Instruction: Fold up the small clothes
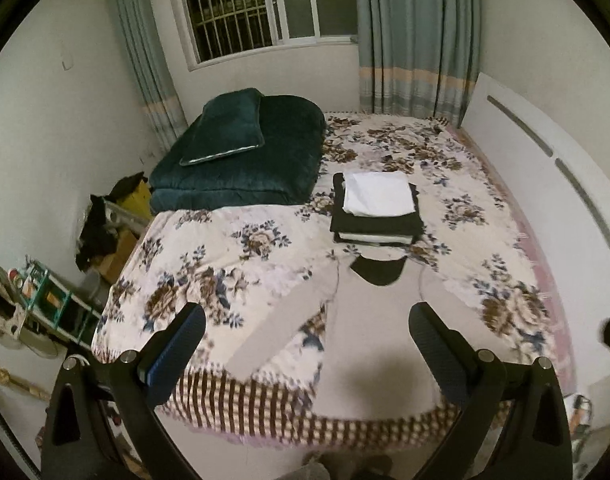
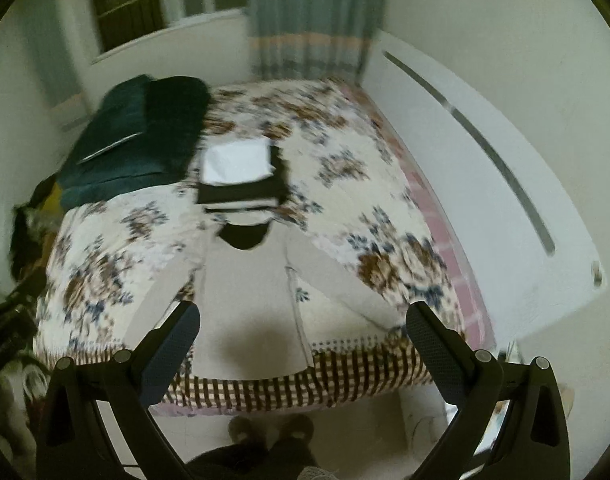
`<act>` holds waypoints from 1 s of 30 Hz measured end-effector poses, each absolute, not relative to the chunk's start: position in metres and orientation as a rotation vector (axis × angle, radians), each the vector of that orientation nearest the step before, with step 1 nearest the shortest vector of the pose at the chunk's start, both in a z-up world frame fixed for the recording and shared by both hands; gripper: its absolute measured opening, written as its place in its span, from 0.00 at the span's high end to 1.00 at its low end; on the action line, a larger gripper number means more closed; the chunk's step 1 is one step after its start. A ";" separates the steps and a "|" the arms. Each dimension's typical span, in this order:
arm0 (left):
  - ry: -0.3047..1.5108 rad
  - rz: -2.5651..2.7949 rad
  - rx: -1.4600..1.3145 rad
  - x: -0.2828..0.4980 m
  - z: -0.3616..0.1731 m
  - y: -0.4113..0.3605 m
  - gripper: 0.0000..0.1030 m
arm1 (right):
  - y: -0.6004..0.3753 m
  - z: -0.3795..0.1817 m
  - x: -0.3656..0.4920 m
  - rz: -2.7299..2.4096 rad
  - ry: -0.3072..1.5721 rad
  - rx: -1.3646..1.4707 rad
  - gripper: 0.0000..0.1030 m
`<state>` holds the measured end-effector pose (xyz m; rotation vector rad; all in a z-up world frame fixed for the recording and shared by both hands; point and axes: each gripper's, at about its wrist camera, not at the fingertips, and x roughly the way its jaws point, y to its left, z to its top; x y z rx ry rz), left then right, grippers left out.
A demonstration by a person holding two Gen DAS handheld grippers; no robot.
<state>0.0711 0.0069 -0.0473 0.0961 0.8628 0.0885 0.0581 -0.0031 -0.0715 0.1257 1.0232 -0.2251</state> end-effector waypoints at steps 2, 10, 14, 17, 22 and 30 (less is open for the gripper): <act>0.882 0.085 0.104 0.093 -0.075 0.005 0.00 | -0.031 -0.096 0.062 -0.299 1.053 0.199 0.00; 1.053 0.148 0.155 0.178 -0.233 -0.029 0.00 | -0.172 -0.290 0.091 -0.528 1.168 0.425 0.02; 1.134 0.188 0.195 0.208 -0.318 -0.044 0.00 | -0.235 -0.404 0.113 -0.561 1.241 0.572 0.13; 1.225 0.219 0.212 0.226 -0.388 -0.048 0.00 | -0.277 -0.498 0.125 -0.611 1.283 0.694 0.16; 1.304 0.283 0.217 0.244 -0.469 -0.037 0.00 | -0.330 -0.625 0.120 -0.767 1.319 0.954 0.16; 1.371 0.280 0.222 0.258 -0.545 -0.021 0.00 | -0.354 -0.718 0.121 -0.843 1.242 1.168 0.36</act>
